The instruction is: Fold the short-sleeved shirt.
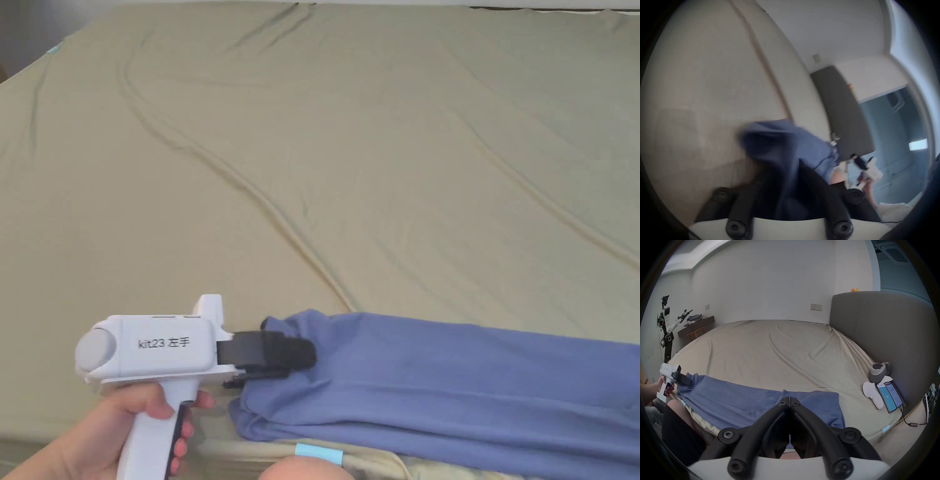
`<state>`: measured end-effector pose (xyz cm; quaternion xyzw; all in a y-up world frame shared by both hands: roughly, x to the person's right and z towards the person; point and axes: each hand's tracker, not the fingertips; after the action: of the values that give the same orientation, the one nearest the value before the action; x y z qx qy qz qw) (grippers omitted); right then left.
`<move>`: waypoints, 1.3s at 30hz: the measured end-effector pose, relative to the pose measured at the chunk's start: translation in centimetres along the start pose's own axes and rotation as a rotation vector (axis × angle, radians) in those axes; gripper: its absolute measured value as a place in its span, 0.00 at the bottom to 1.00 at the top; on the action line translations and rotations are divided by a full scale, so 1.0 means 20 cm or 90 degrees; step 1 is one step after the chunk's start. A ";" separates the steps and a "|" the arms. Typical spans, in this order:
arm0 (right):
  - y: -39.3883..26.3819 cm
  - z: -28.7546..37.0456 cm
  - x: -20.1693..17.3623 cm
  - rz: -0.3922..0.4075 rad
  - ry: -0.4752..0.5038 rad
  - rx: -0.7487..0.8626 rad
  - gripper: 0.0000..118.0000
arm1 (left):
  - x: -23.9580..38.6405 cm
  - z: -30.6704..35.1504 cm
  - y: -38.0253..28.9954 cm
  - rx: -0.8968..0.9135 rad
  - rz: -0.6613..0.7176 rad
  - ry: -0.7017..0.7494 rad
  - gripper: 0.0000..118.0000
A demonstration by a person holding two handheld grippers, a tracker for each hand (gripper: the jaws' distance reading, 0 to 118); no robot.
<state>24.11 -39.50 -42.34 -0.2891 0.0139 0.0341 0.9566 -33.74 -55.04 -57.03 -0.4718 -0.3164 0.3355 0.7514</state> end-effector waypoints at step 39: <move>0.04 0.05 0.05 -0.018 0.167 0.071 0.00 | 1.15 -0.38 0.20 -0.115 -0.157 0.377 0.06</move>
<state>24.99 -38.29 -41.95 -0.2379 0.1368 -0.0180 0.9614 -15.30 -39.07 -59.72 -0.5716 -0.1675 0.0613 0.8010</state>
